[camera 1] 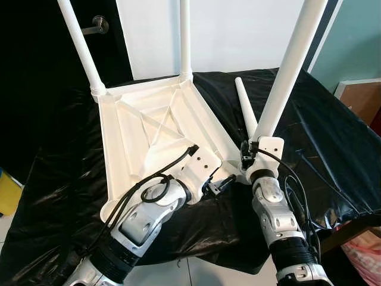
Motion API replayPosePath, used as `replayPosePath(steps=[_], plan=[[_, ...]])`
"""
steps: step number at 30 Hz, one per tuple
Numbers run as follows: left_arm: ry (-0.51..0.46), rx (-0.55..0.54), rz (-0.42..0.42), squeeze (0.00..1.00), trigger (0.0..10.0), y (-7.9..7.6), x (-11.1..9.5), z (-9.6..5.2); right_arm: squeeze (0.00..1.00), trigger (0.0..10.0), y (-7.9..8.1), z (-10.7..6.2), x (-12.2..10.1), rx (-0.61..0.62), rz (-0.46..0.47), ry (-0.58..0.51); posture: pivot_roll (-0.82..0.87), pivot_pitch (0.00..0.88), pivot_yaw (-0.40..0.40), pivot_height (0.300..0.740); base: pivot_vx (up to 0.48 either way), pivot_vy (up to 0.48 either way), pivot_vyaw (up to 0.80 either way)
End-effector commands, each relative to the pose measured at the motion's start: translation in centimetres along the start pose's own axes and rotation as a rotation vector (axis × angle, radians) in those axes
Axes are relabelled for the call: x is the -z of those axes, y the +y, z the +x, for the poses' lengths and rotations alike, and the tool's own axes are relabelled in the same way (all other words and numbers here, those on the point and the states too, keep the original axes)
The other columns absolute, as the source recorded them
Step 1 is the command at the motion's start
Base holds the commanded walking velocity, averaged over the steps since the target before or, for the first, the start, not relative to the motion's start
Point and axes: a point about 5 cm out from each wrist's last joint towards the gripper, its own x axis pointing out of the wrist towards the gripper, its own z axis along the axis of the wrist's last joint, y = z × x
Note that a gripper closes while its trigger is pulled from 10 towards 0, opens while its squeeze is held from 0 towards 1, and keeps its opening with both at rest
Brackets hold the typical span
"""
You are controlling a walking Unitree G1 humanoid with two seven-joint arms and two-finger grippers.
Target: Building children table
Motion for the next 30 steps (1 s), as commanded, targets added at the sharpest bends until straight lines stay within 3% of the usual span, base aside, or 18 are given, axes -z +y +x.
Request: replayPosePath(steps=[1,3,4,10,22,23,25,28,30], plan=[[0.013,0.092,-0.002,0.00,10.0,-0.3,0.1,-0.2,0.17,10.0,-0.5,-0.7,1.8,0.032,0.001,0.081,-0.12,0.041,-0.009,0.740,0.000,0.000,0.00],[0.012,0.091,-0.002,0.00,10.0,-0.3,0.1,-0.2,0.17,10.0,-0.5,-0.7,1.7,0.029,0.004,0.074,-0.12,0.041,-0.009,0.740,0.000,0.000,0.00],[0.012,0.090,-0.001,0.00,10.0,-0.3,0.1,-0.2,1.00,10.0,-0.5,-0.7,1.5,0.018,0.009,0.061,-0.12,0.040,-0.011,0.740,0.000,0.000,0.00],[0.010,0.085,0.001,0.00,10.0,-0.2,0.0,-0.2,1.00,10.0,-1.1,-0.6,0.6,-0.030,0.001,0.016,-0.11,0.036,-0.014,0.740,0.000,0.000,0.00],[0.006,0.082,0.014,0.00,10.0,0.3,-0.2,-0.1,1.00,10.0,-3.1,-0.4,-0.3,-0.304,-0.020,-0.028,-0.13,0.026,0.001,0.740,0.000,0.000,0.00],[0.005,0.084,0.016,0.00,10.0,0.4,-0.2,-0.1,0.05,10.0,-3.2,-0.4,-0.5,-0.369,-0.018,-0.024,-0.13,0.025,0.004,0.740,0.000,0.000,0.00],[0.002,0.091,0.020,0.00,10.0,0.4,-0.2,0.1,0.00,10.0,-3.0,-0.1,-0.6,-0.485,-0.050,-0.015,-0.16,0.015,0.022,0.740,0.000,0.000,0.00],[0.002,0.096,0.023,0.00,10.0,0.4,-0.2,0.2,0.00,10.0,-3.1,0.1,-0.6,-0.522,-0.063,-0.011,-0.16,0.015,0.022,0.740,0.000,0.000,0.00],[-0.009,0.108,0.032,0.00,10.0,0.3,-0.6,0.7,0.00,10.0,-2.9,0.6,-0.5,-0.610,-0.101,0.009,-0.16,0.006,0.030,0.740,0.000,0.000,0.00]])
